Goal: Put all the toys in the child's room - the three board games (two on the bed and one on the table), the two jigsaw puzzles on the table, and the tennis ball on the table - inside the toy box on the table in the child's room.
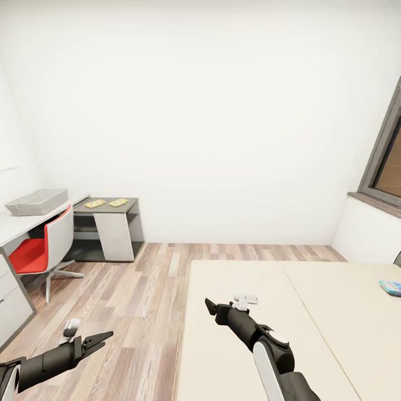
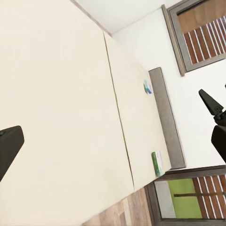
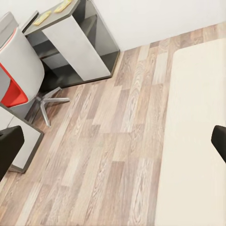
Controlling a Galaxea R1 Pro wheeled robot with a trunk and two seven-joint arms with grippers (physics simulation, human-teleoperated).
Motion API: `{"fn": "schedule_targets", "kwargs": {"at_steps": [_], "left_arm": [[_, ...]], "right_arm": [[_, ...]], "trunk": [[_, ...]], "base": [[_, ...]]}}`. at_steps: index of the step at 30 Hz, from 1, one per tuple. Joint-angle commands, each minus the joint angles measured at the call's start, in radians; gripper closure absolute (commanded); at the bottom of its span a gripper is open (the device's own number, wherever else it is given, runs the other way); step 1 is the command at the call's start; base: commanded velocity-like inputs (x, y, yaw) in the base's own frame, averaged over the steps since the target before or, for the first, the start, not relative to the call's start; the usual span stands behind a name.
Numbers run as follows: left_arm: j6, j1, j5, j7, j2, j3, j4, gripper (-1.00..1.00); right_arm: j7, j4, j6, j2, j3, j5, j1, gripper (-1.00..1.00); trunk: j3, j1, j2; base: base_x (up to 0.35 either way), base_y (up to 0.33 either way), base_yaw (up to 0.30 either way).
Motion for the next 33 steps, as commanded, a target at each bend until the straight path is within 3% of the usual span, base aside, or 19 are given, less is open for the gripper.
{"fn": "schedule_targets", "kwargs": {"at_steps": [1,33], "left_arm": [[0.01,0.0,0.0,-0.004,0.0,0.001,0.0,-1.0],[0.01,0.0,0.0,-0.004,0.0,0.001,0.0,-1.0]], "right_arm": [[0.002,-0.001,0.005,0.0,-0.001,-0.002,0.0,-1.0],[0.002,-0.001,0.005,0.0,-0.001,0.0,0.0,-1.0]], "trunk": [[0.0,0.0,-0.001],[0.005,0.0,-0.001]], "base": [[0.0,0.0,-0.032],[0.0,0.0,-0.031]]}}
